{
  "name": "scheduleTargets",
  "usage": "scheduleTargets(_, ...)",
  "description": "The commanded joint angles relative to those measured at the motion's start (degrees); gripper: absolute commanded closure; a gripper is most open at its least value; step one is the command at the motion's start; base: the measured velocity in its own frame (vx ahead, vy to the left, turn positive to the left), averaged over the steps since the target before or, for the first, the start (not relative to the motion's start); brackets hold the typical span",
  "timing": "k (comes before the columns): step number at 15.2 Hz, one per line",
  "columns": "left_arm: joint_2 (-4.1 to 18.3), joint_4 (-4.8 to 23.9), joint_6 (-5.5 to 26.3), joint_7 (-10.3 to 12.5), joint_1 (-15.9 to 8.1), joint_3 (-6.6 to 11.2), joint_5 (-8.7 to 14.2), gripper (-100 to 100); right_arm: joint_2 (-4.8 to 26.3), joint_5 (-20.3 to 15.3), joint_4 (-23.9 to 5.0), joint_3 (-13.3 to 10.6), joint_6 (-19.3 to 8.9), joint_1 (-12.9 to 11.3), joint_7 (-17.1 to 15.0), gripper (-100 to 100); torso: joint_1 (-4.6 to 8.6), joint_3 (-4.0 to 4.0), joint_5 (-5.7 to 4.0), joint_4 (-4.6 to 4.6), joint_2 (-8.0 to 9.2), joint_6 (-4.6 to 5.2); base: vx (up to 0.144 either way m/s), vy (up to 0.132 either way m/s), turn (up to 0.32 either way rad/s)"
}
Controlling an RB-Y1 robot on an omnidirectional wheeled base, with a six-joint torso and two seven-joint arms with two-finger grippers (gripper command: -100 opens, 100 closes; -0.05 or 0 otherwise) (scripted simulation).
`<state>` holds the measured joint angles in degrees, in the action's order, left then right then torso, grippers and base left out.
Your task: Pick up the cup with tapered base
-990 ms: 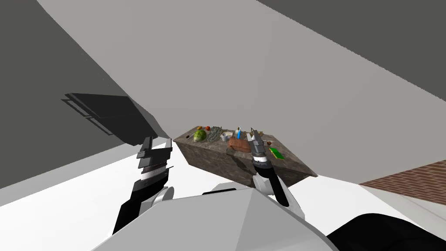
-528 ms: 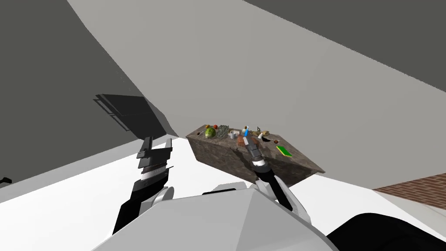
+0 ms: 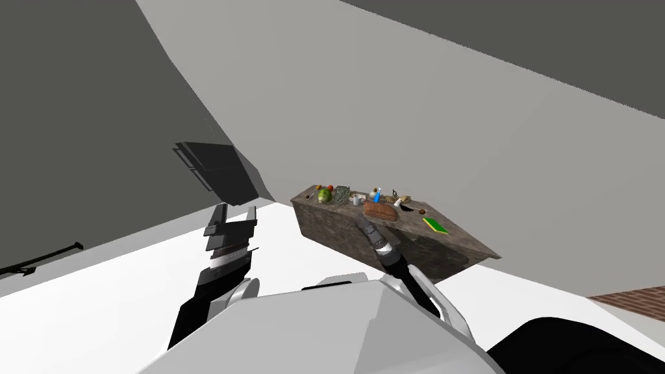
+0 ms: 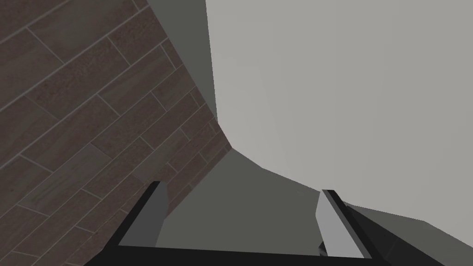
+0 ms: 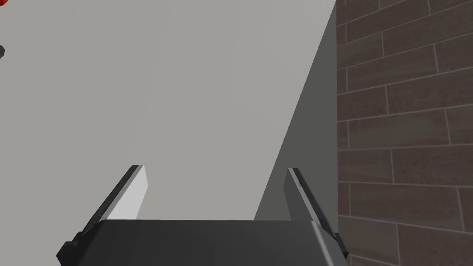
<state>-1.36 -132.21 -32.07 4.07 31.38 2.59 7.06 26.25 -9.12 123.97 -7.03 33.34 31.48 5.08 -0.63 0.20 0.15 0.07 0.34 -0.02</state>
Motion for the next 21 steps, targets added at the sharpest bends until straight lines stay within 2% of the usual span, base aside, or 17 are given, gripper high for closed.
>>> scheduleTargets(1, 0.00, 0.00, 0.00, 0.00, 0.00, 0.00, 0.00, 0, 2.86, -1.67, -1.99, -0.98, 0.27, 0.61, 0.47, -100, 0.00, 0.00, 0.00, 0.00, 0.00, 0.00, -0.055, 0.168, 0.133)
scheduleTargets(2, 0.00, 0.00, 0.00, 0.00, 0.00, 0.00, 0.00, 0, 4.07, -1.67, -1.99, -0.98, 0.27, 0.61, 0.47, -100, -0.02, 0.01, 0.00, 0.00, 0.02, 0.00, -0.046, 0.161, 0.077)
scheduleTargets(3, 0.00, 0.00, 0.00, 0.00, 0.00, 0.00, 0.00, 0, 5.42, -2.84, -3.86, -1.62, 0.54, 0.79, 0.70, -100, 0.00, 0.00, 0.00, 0.00, 0.00, 0.00, -0.044, 0.165, 0.082)
scheduleTargets(5, 0.00, 0.00, 0.00, 0.00, 0.00, 0.00, 0.00, 0, 7.15, -2.84, -3.86, -1.62, 0.54, 0.79, 0.70, -100, 0.04, -0.02, -0.01, -0.01, -0.04, 0.00, -0.022, 0.126, 0.062)
scheduleTargets(6, 0.00, 0.00, 0.00, 0.00, 0.01, 0.01, 0.00, 0, 9.06, -4.00, -5.82, -2.24, 0.80, 0.90, 0.92, -100, 0.17, -0.05, -0.03, -0.01, -0.09, 0.01, 0.000, 0.113, 0.087)
scheduleTargets(7, 0.00, 0.00, 0.00, 0.00, 0.00, 0.00, 0.00, 0, 10.38, -4.00, -5.82, -2.24, 0.80, 0.90, 0.92, -100, 0.20, -0.08, -0.05, -0.03, -0.15, -0.01, 0.005, 0.113, 0.103)
scheduleTargets(8, 0.01, 0.00, 0.00, 0.00, 0.01, 0.01, 0.00, 0, 10.45, -4.00, -5.82, -2.24, 0.80, 0.90, 0.92, -100, 0.22, -0.10, -0.05, -0.04, -0.18, 0.00, 0.004, 0.076, 0.039)
scheduleTargets(9, 0.01, 0.00, 0.00, 0.00, 0.01, 0.01, 0.00, 0, 12.54, -5.15, -7.87, -2.85, 1.05, 0.97, 1.10, -100, 0.31, -0.11, -0.06, -0.04, -0.19, 0.01, 0.001, 0.102, 0.112)
scheduleTargets(11, 0.01, 0.00, 0.00, 0.00, 0.01, 0.01, 0.00, 0, 13.97, -5.15, -7.87, -2.85, 1.05, 0.97, 1.10, -100, 0.26, -0.11, -0.06, -0.04, -0.20, 0.00, -0.003, 0.101, 0.071)
scheduleTargets(12, 0.01, 0.00, 0.00, 0.00, 0.01, 0.01, 0.00, 0, 15.88, -6.30, -10.01, -3.45, 1.27, 0.98, 1.25, -100, 0.31, -0.11, -0.07, -0.04, -0.19, 0.01, 0.006, 0.104, 0.099)
scheduleTargets(14, 0.01, 0.00, 0.00, 0.00, 0.01, 0.01, 0.00, 0, 17.71, -6.30, -10.01, -3.45, 1.27, 0.98, 1.25, -100, 0.26, -0.13, -0.06, -0.05, -0.22, 0.00, 0.007, 0.103, 0.077)
scheduleTargets(15, 0.01, 0.00, 0.00, 0.00, 0.01, 0.01, 0.00, 0, 19.53, -7.44, -12.21, -4.06, 1.47, 0.96, 1.38, -100, 0.31, -0.13, -0.06, -0.05, -0.22, 0.01, 0.017, 0.095, 0.109)
scheduleTargets(17, 0.01, 0.00, 0.00, 0.00, 0.01, 0.01, 0.00, 0, 21.68, -7.44, -12.21, -4.06, 1.47, 0.96, 1.38, -100, 0.32, -0.16, -0.07, -0.06, -0.28, 0.00, 0.030, 0.082, 0.072)
scheduleTargets(18, 0.01, 0.00, 0.00, 0.00, 0.01, 0.01, 0.00, 0, 23.50, -8.55, -14.41, -4.65, 1.64, 0.91, 1.46, -100, 0.38, -0.17, -0.08, -0.06, -0.29, 0.01, 0.024, 0.092, 0.116)
scheduleTargets(20, 0.01, 0.00, 0.00, 0.00, 0.01, 0.01, 0.00, 0, 25.88, -8.55, -14.48, -4.65, 1.64, 0.91, 1.46, -100, 0.33, -0.17, -0.07, -0.06, -0.30, -0.01, 0.019, 0.082, 0.079)
scheduleTargets(21, 0.01, 0.00, 0.00, 0.00, 0.01, 0.01, 0.00, 0, 27.31, -9.65, -16.65, -5.24, 1.78, 0.82, 1.52, -100, 0.39, -0.16, -0.08, -0.06, -0.28, 0.01, 0.033, 0.073, 0.115)
